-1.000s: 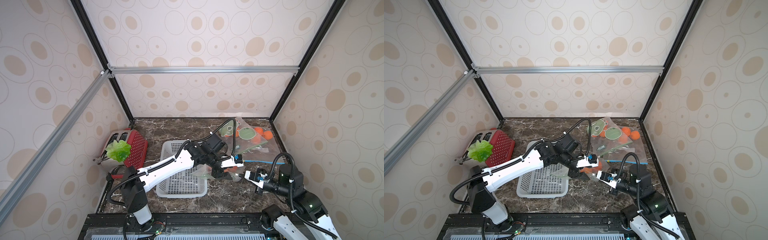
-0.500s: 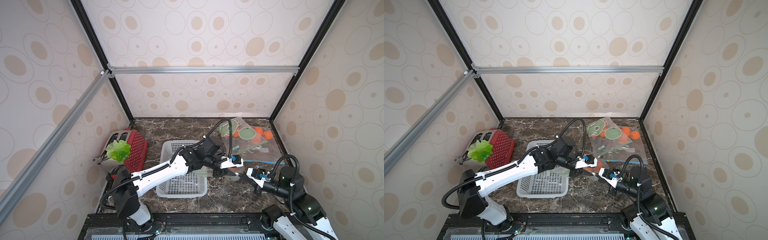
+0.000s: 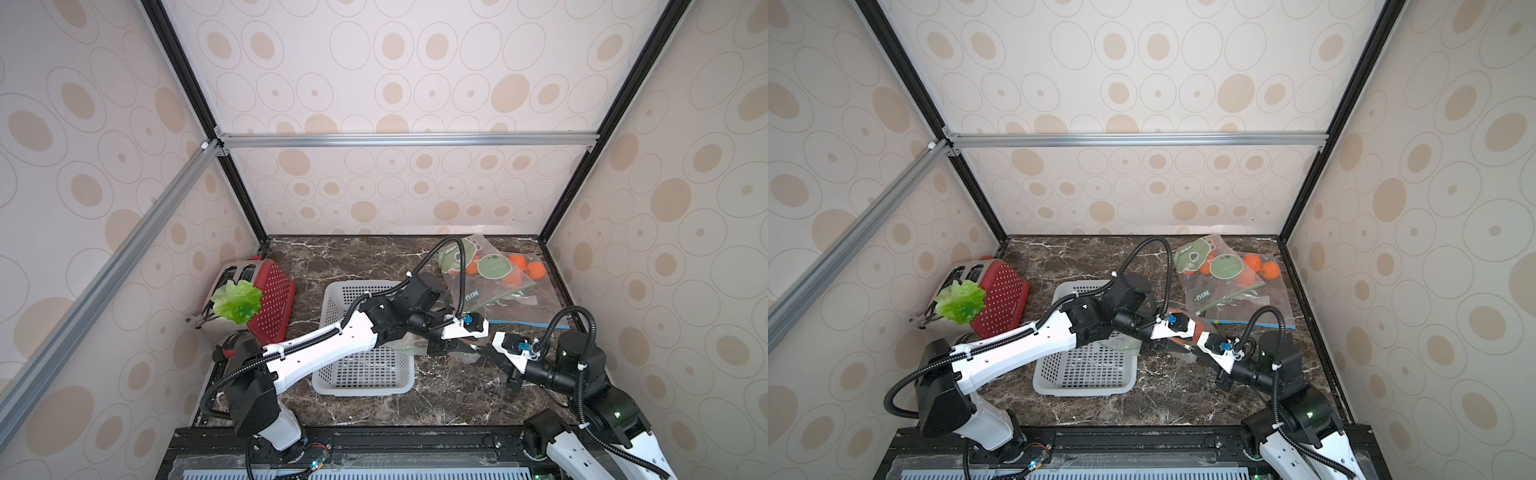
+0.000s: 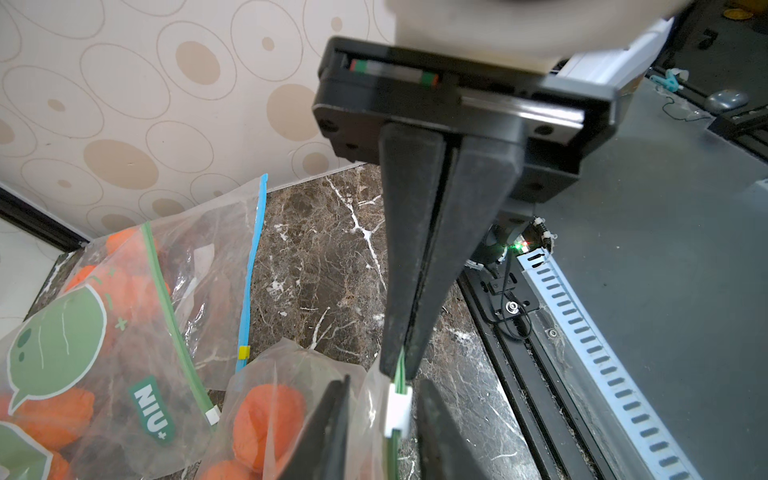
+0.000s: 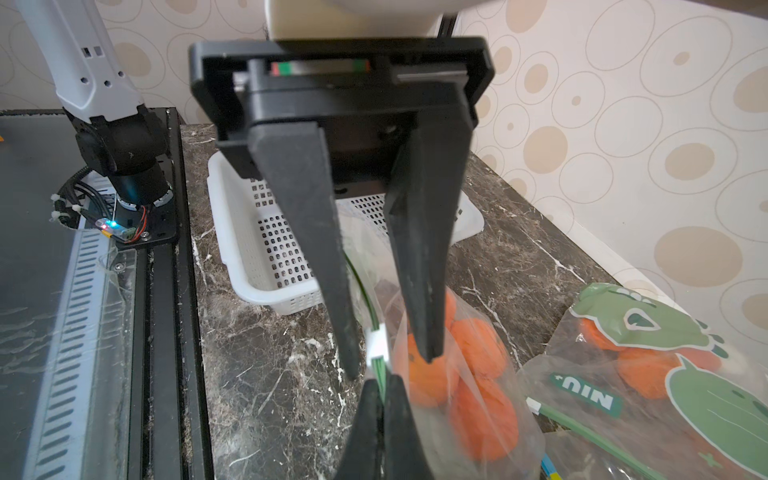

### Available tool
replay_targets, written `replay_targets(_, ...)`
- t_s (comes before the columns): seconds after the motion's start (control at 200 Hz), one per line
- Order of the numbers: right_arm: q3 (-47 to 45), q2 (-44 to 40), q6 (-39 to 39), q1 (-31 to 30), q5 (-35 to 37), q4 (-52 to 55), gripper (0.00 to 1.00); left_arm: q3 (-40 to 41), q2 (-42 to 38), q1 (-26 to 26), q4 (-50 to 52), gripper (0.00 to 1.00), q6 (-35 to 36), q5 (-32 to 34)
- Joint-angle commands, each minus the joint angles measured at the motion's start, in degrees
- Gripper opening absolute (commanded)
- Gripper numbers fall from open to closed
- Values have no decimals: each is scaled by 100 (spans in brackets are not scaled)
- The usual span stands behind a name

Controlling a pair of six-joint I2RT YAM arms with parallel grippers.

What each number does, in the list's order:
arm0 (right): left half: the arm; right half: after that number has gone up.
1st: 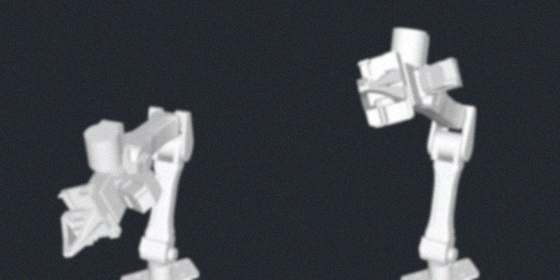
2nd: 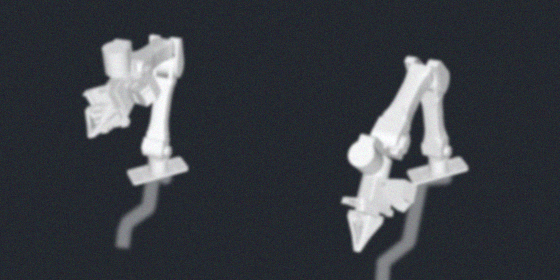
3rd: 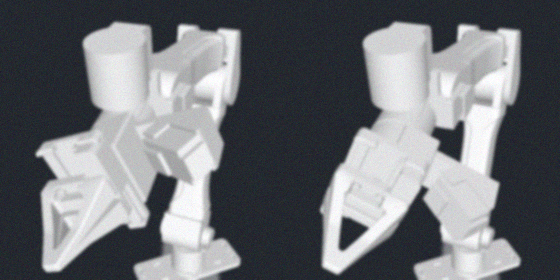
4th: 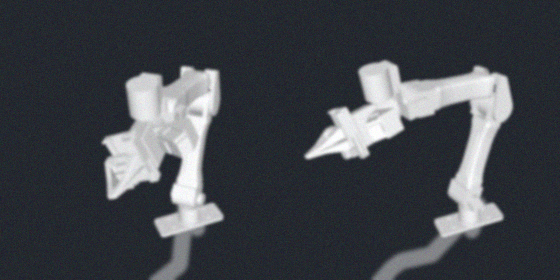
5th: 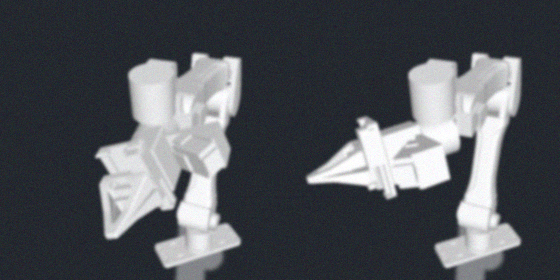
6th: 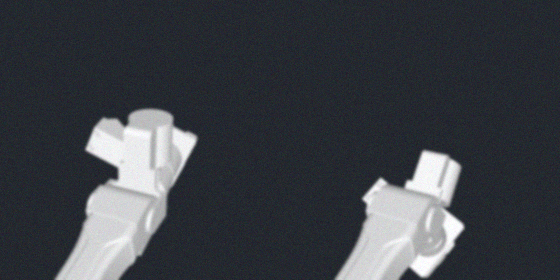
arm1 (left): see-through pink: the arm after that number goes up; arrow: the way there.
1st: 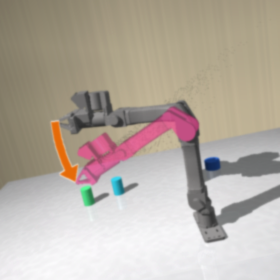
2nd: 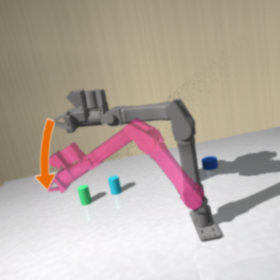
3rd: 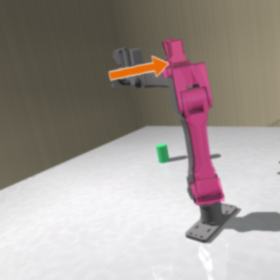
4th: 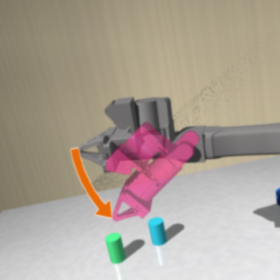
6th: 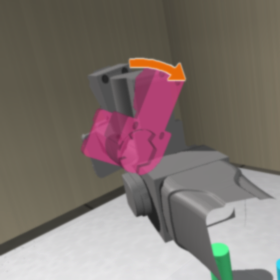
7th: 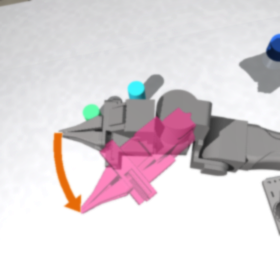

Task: Open the zip-top bag and take out the orange
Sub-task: Unzip the zipper on the zipper food storage bag.

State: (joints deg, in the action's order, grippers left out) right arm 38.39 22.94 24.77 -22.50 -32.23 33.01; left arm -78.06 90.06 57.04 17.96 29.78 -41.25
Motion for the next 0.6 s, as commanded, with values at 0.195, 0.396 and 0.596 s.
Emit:
replay_targets(0.195, 80, -79, -285, -35, 111, -150, 0, 32, -143, 47, -118, 0, 37, 110)
replay_targets(0.396, 238, -44, -648, -37, 182, -181, 0, 354, -448, 49, -268, 0, -136, 577)
replay_targets(0.596, 596, 15, -1119, -33, 764, 31, 0, 601, -767, 24, -160, 0, -168, 1407)
